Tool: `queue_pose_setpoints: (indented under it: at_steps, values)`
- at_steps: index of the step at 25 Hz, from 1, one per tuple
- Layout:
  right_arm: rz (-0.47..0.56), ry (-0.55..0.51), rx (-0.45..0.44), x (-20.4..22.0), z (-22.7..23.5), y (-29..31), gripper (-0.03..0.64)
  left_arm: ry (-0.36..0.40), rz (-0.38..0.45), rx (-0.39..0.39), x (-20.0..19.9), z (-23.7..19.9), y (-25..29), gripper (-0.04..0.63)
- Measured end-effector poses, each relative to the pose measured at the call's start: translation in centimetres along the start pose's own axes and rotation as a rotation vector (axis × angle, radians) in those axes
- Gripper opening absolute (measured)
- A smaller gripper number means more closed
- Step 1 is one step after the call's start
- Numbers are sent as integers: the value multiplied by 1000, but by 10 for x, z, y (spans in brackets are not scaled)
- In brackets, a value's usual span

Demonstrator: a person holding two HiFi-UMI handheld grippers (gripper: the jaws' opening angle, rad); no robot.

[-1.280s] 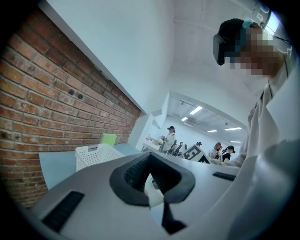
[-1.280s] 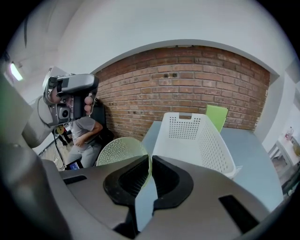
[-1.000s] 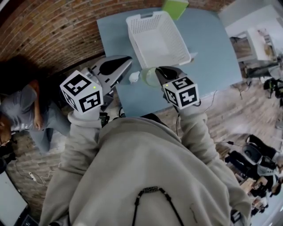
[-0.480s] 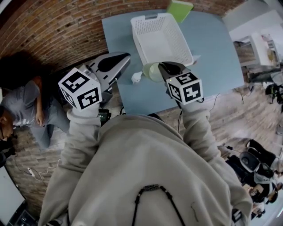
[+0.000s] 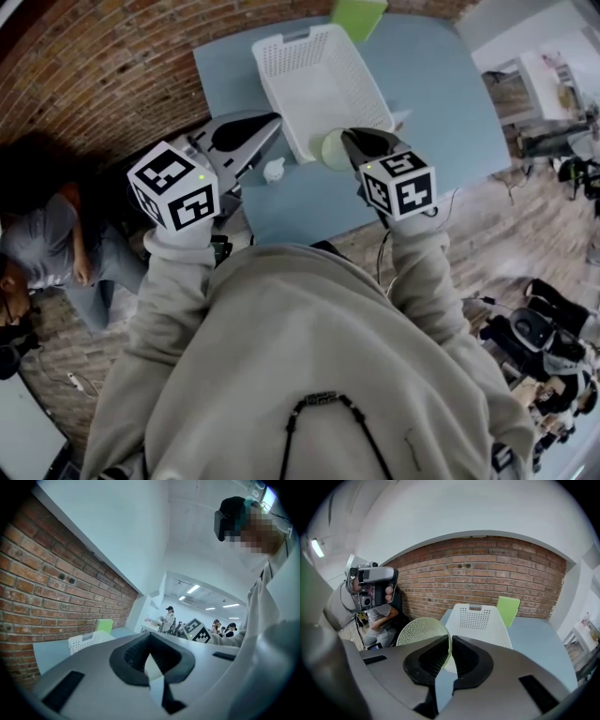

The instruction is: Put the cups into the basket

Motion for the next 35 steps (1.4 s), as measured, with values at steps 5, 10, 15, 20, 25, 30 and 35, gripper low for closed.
queue_pose_setpoints:
  at_steps: [5,10,15,20,25,30,35]
  values:
    - [2,10,9,-3,11,-1,35,13,-19,24,-9,-2,15,-5]
    - [-3,11,8,-11,19,6,35,10,-23,37,-11,-16,24,-5]
    - [-16,9,11,-24,32,16,35,-4,-34,46,-15,-37,36,-5]
    - [-50,-10,8,-42,47,36,35,-37,-20,40,-16,-64,48,-5]
    - [-104,-45,-2,-57,62,65,35,-93,-15,29,-9,-89,58,-5]
    - [-164,-54,-23,-67,77,102,35,-148,16,15,9,-120,68,-5]
    - [-225,-66,-48,-71,89,138,35,-202,34,-11,17,-142,72,-5]
Point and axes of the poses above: the fingertips, and each gripper's own axes: y forward along the fingers, z to its right, x out of its underside, the point moved 9 cm from there along -y, backward along the fingers, and after that the axes turned 15 degrees about -z, right-handed, at the moved point
